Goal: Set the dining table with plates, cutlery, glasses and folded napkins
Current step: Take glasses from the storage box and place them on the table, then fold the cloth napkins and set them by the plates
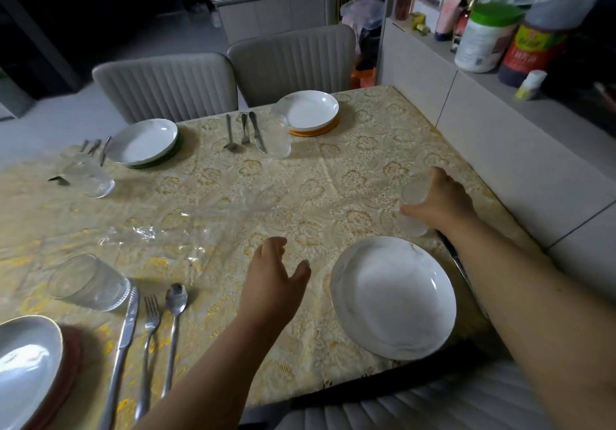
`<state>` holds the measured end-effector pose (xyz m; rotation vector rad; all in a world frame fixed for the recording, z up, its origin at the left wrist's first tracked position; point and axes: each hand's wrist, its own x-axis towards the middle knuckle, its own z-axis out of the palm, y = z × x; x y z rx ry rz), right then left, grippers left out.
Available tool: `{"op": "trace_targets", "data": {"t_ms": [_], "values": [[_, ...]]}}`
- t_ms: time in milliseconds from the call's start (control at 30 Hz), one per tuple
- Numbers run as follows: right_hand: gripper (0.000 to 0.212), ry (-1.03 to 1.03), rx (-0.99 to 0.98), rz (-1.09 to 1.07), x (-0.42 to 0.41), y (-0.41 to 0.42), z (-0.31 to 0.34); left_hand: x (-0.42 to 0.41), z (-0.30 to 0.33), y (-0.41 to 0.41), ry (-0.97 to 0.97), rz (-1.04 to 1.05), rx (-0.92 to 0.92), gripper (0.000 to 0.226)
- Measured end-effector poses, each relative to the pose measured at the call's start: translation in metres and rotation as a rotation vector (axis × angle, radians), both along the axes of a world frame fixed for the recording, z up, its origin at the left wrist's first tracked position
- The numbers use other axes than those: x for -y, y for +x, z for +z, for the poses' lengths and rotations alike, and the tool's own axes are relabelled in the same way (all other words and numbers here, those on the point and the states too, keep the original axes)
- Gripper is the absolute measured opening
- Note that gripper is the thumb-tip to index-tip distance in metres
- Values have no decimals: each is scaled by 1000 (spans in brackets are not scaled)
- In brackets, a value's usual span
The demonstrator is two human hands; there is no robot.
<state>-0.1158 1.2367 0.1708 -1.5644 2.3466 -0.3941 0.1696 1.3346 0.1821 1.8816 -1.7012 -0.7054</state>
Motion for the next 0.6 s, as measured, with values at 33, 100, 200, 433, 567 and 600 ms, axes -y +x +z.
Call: {"op": "trace_targets", "data": {"t_ms": [33,100,200,433,567,600], "values": [[106,-34,-25,11,0,10,6,-2,3,5,-4,11,-4,55],[98,-148,-3,53,1,36,20,-5,9,17,-10,40,-16,54],[80,-284,126,134,-1,87,45,-13,19,43,-18,88,-28,53],[52,-311,292,413,-32,245,94,-57,43,140,-76,287,-79,47],[40,-292,391,542,-78,343,113,-102,56,214,-97,374,-93,45],[37,-289,421,566,-92,367,116,-115,58,233,-104,393,-90,45]]}}
